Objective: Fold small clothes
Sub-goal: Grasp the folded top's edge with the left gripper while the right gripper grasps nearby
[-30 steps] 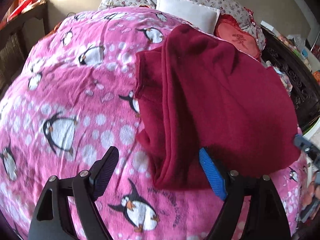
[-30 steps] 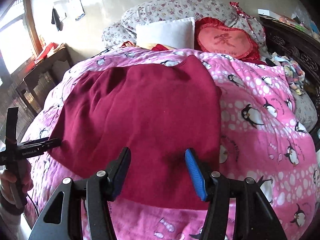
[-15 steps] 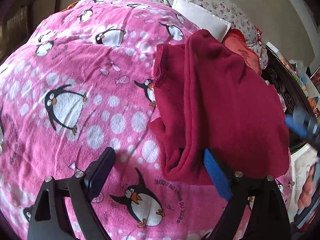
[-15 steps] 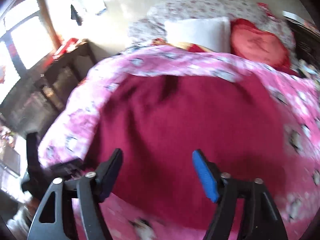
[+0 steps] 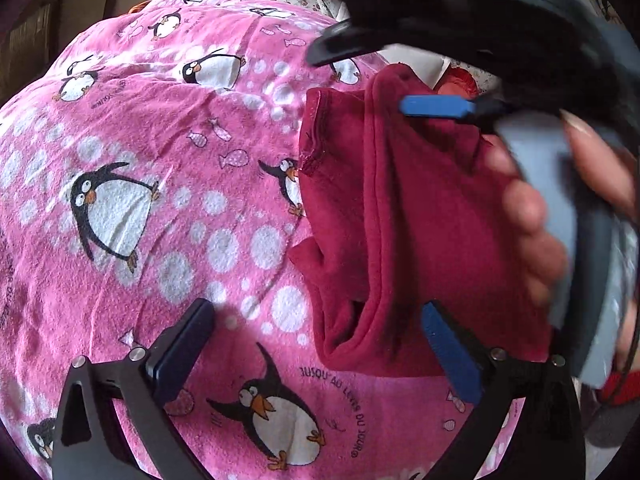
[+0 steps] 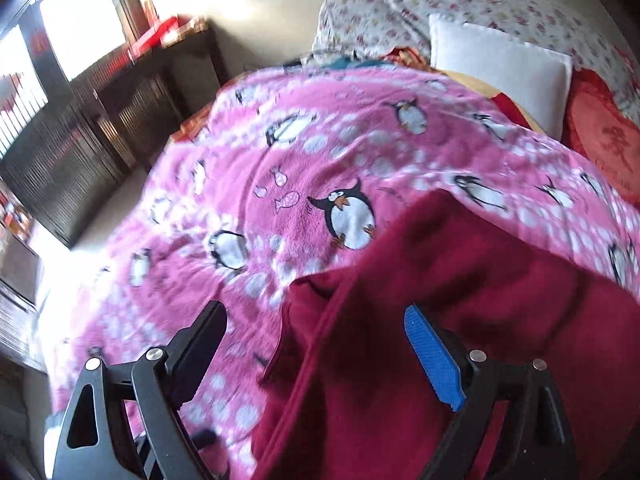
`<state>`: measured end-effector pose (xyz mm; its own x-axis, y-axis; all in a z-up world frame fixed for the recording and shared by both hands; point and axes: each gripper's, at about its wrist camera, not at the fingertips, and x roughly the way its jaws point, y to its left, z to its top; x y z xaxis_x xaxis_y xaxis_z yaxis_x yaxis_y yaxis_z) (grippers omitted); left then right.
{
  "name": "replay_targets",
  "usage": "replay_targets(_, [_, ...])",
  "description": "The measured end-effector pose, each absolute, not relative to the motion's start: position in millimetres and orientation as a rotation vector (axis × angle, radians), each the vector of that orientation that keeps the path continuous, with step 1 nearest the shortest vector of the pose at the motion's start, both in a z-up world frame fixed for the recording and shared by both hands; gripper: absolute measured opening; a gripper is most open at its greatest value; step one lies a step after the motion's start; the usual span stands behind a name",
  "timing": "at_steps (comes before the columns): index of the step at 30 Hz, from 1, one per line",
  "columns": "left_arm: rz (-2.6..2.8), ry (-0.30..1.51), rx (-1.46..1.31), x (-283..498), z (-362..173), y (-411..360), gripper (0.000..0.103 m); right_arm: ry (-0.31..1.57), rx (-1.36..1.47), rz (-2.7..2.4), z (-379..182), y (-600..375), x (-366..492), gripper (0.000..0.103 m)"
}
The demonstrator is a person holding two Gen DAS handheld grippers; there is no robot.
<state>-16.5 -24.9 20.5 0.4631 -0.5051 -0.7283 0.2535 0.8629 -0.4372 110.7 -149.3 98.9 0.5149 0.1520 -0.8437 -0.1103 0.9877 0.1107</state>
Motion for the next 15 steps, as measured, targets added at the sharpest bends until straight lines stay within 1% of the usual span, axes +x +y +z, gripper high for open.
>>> replay_targets(4, [-0.471, 0.976, -0.282, -16.0, 19.6, -27.2, 0.103, 1.096, -0.05, 0.115, 78.3, -138.5, 130.1, 0.095])
replay_targets(7, [-0.462, 0.967, -0.288, -14.1, 19.3, -30.7, 0.103, 1.09, -0.101, 0.101, 71.8, -134.9, 133.7, 0.096])
replay_targets(9, [-0.464, 0.96, -0.293, -13.3, 19.2, -32.0, 0.103, 1.055, -0.145, 0.074, 70.7, -133.5, 129.8, 0.089])
replay_targets(10, [-0.468, 0.956, -0.296, -11.9, 19.4, -32.6, 0.102, 1.039, -0.179, 0.046, 70.0, -133.4, 127.3, 0.072])
replay_targets(12, [-0.47, 0.948, -0.301, -10.5, 20.0, -33.1, 0.083, 1.007, -0.158, 0.084, 74.4, -136.4, 120.2, 0.055])
replay_targets(13, [-0.482, 0.951, -0.311, -6.8, 19.8, -30.6, 0.061, 1.004, -0.133, 0.092, 77.6, -140.3, 118.3, 0.033])
replay_targets(14, [-0.515, 0.961, -0.329, -3.6, 19.1, -30.2, 0.045, 0.996, -0.091, 0.103, 83.0, -147.6, 115.3, 0.025])
replay_targets(15, [-0.558, 0.979, -0.358, -1.6, 17.3, -30.4, 0.036, 0.988, -0.062, 0.118, 88.2, -152.0, 112.9, 0.024])
